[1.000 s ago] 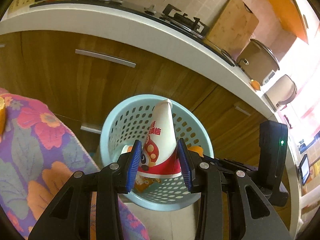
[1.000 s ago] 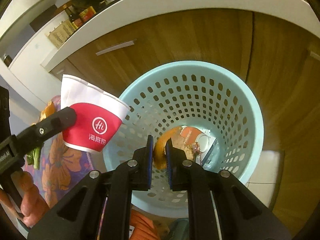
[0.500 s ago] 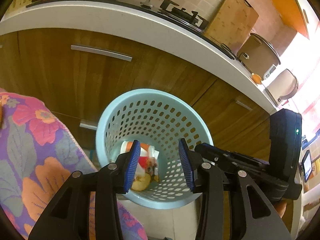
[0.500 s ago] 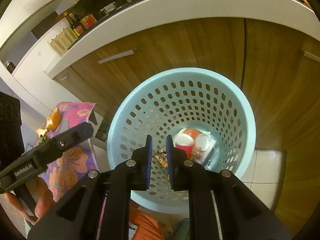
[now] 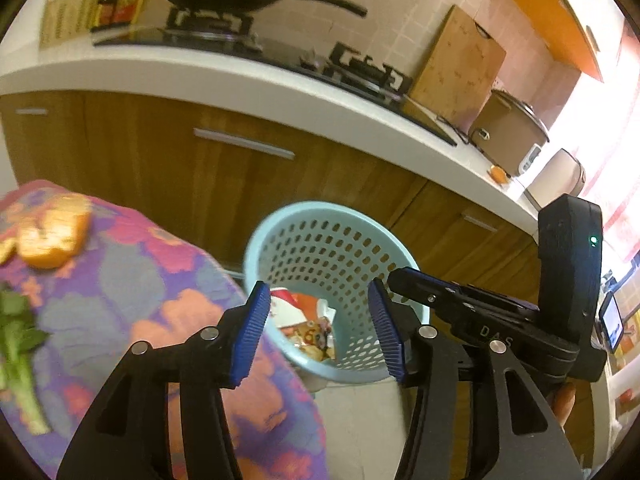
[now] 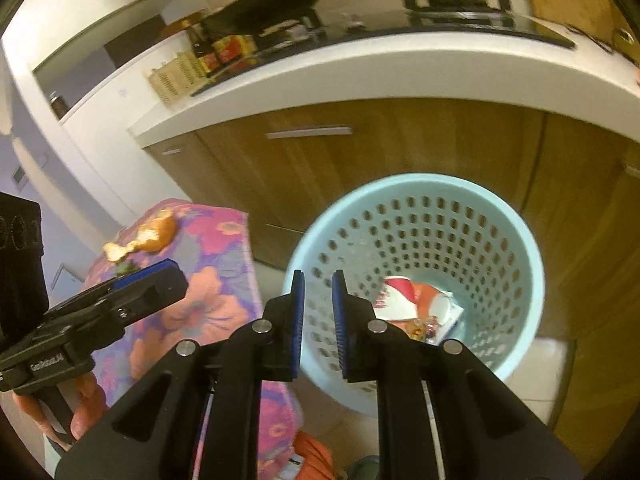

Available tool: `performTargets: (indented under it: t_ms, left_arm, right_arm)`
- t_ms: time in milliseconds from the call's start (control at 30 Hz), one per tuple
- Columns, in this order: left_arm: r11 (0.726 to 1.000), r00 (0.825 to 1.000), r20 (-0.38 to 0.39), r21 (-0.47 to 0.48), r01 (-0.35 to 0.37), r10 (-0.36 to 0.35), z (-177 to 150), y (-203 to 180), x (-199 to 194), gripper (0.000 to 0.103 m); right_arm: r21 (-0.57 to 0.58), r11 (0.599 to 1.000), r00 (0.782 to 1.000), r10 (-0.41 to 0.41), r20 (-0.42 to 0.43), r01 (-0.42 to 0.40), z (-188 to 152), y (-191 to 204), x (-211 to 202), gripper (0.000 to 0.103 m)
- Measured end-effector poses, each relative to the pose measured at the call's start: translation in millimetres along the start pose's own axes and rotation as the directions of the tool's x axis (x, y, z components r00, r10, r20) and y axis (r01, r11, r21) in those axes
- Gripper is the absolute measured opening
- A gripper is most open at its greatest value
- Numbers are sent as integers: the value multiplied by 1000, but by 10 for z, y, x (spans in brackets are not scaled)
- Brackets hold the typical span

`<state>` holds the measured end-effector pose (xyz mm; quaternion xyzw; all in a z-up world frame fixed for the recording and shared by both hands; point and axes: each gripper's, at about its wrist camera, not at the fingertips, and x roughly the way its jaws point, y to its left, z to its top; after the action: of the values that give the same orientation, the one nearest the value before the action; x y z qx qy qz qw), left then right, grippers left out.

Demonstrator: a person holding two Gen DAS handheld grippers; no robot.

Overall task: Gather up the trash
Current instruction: 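Move both grippers back over the table toward the bok choy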

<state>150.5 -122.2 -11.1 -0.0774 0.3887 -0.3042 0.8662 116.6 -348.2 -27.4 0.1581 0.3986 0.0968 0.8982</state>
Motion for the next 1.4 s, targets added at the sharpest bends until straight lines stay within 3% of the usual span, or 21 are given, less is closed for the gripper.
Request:
performTargets:
  t_ms: [333, 467, 600, 633, 700, 833, 1133, 1400]
  left_arm:
    - [995, 989, 126, -71, -74, 83, -130, 438, -871, 57]
    - [982, 972, 169, -119, -144, 163, -240, 688, -1189, 58]
    - [956, 946, 181, -174, -237, 268, -438, 1008, -1455, 59]
    - [948, 941, 183, -199, -247, 283, -496, 1109, -1522, 59]
    - [934, 935, 180, -245, -259, 307, -594, 1316, -1645, 59]
    - [906, 925, 166, -317, -279, 343, -741, 1665, -1814, 59]
    - [873, 928, 87, -380, -306, 363, -806, 2163, -1707, 59]
    - [858, 931, 58, -412, -306, 360, -829, 2385, -1481, 59]
  right_arm:
    - [-131, 988, 996, 82, -21, -84, -55, 781, 121, 13]
    - [-191, 976, 994, 100, -36, -105, -104, 1091, 193, 25]
    - [-248, 961, 992, 116, -52, -125, -145, 1371, 266, 28]
    - [-264, 956, 992, 117, -56, -128, -156, 1453, 291, 30]
    - [-286, 950, 992, 117, -56, -128, -177, 1587, 326, 50]
    - [-335, 930, 989, 139, -57, -150, -208, 1875, 414, 53]
    - [-397, 899, 982, 162, -94, -186, -301, 2388, 789, 53]
    - [-412, 893, 981, 137, -135, -181, -374, 2596, 1162, 53]
